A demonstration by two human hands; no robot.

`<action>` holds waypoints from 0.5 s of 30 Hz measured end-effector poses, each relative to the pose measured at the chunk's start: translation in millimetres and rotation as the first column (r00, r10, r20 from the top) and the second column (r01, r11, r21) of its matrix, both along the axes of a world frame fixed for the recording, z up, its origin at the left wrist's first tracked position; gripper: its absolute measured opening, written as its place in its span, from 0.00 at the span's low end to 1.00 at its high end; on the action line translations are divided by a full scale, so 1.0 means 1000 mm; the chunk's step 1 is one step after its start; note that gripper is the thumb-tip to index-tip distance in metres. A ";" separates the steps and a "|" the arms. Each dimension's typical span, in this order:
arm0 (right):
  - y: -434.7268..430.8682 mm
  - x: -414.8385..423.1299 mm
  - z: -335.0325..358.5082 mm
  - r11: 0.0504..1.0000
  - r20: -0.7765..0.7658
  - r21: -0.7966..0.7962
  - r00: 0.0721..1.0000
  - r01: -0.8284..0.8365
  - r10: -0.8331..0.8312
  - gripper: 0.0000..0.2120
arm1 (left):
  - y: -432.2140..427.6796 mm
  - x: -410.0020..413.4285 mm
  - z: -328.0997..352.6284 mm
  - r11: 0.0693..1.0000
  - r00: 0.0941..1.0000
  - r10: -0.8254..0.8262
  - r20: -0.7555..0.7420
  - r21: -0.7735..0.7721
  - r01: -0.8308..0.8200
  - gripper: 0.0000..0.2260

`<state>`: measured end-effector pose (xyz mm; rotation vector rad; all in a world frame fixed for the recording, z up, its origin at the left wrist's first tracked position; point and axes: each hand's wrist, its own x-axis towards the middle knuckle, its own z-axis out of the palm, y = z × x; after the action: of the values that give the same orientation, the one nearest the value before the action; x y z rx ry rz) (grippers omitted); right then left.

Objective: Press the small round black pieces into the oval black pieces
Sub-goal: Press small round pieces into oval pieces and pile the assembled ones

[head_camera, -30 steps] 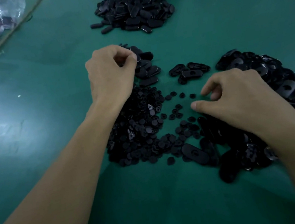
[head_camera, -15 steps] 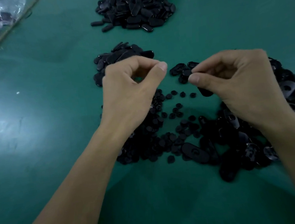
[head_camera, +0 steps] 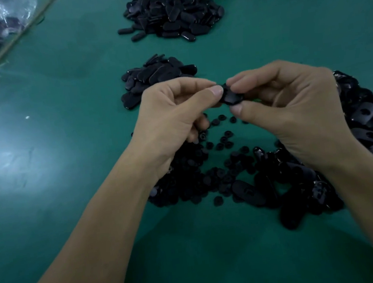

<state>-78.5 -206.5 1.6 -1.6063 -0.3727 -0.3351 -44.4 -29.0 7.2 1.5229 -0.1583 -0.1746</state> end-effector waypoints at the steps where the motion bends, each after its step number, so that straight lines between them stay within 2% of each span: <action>1: 0.000 0.000 0.001 1.000 -0.026 -0.020 1.000 0.003 -0.004 0.13 | 0.000 0.000 0.000 1.000 1.000 0.009 -0.004 -0.018 -0.009 0.02; 5: -0.001 -0.001 0.000 0.997 -0.093 -0.075 0.995 0.036 -0.043 0.13 | -0.001 0.000 0.000 0.998 1.000 0.027 0.004 -0.054 -0.027 0.04; 8: 0.000 0.002 -0.001 0.994 -0.092 -0.047 0.991 0.096 -0.100 0.08 | -0.002 -0.002 0.000 0.997 1.000 -0.003 -0.008 -0.072 0.002 0.04; 11: 0.001 0.002 -0.001 0.990 -0.104 -0.035 0.985 0.134 -0.137 0.09 | -0.003 -0.002 0.001 0.996 1.000 -0.014 -0.015 -0.085 0.013 0.04; 15: 0.001 0.002 -0.003 0.977 -0.098 -0.116 0.977 0.179 -0.191 0.08 | -0.004 -0.001 0.000 0.999 1.000 -0.008 0.009 -0.052 0.008 0.03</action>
<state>-76.6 -205.3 -1.4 -1.7615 -0.1594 -0.3723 -45.1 -32.6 6.9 1.4712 -0.1747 -0.1693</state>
